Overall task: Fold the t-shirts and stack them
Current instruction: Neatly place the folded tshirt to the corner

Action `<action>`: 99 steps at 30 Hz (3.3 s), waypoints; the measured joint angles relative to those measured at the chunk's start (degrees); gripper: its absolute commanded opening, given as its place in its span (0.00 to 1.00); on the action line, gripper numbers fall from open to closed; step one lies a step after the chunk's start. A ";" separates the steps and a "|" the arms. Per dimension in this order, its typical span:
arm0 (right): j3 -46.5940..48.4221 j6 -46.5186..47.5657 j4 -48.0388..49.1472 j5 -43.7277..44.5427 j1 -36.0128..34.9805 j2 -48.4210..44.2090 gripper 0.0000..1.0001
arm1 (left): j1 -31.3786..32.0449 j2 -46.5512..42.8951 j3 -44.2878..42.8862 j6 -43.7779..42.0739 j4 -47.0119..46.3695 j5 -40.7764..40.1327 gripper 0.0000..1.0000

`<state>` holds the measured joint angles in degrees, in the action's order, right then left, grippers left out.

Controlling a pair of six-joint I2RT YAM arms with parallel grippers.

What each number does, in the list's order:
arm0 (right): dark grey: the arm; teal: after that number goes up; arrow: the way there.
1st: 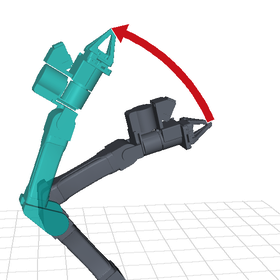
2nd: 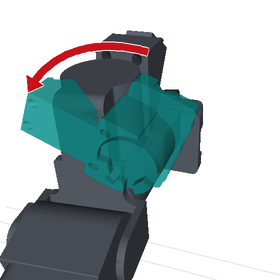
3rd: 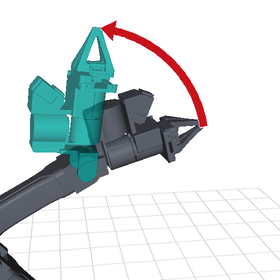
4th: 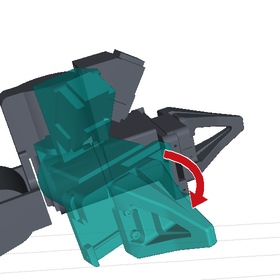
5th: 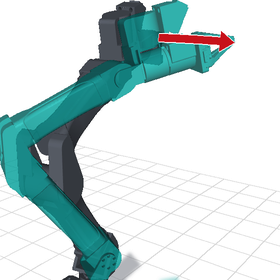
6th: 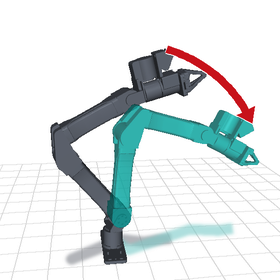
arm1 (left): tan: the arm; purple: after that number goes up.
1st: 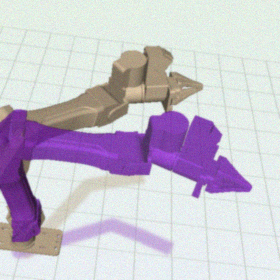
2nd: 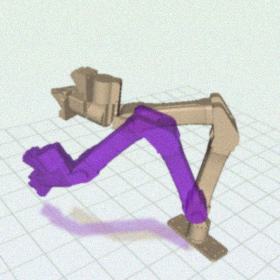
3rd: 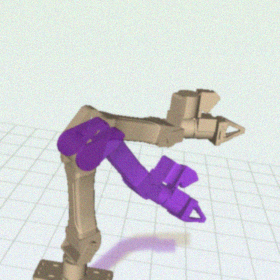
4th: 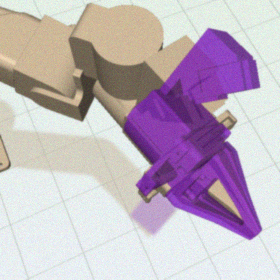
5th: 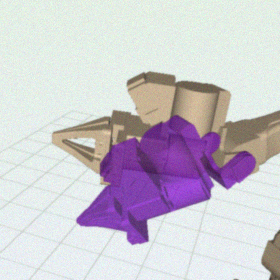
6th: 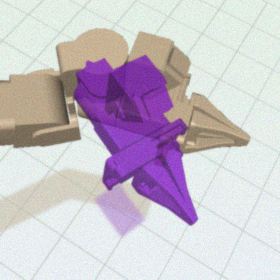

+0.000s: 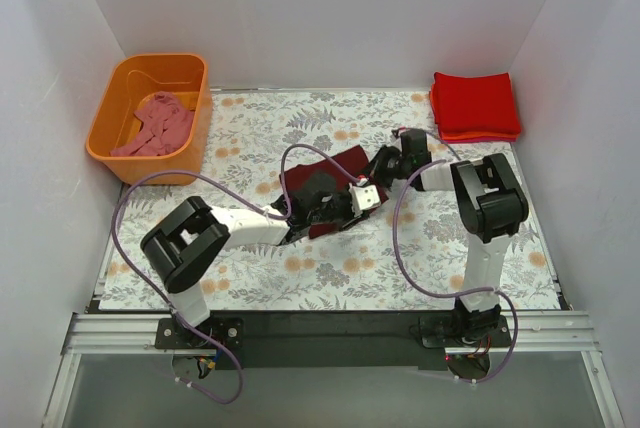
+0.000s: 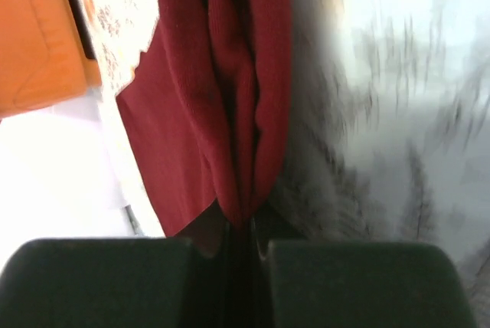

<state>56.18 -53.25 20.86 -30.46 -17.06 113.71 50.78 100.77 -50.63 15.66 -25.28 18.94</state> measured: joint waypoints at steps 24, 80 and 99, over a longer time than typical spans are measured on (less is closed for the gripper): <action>65.66 75.21 -50.97 19.93 16.13 20.76 0.01 | -0.15 -15.85 0.61 9.70 35.30 -5.90 0.77; 71.32 75.03 -49.27 22.80 15.89 7.72 0.01 | -0.22 -16.06 0.63 9.42 39.93 -6.49 0.89; 71.32 75.32 -47.63 23.67 19.45 9.62 0.01 | -0.22 -15.04 0.02 8.98 40.37 -6.49 0.89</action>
<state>127.50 22.06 -26.76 -6.79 2.39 123.33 50.57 85.73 -50.61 24.64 15.09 12.45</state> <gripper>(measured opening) 0.076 0.891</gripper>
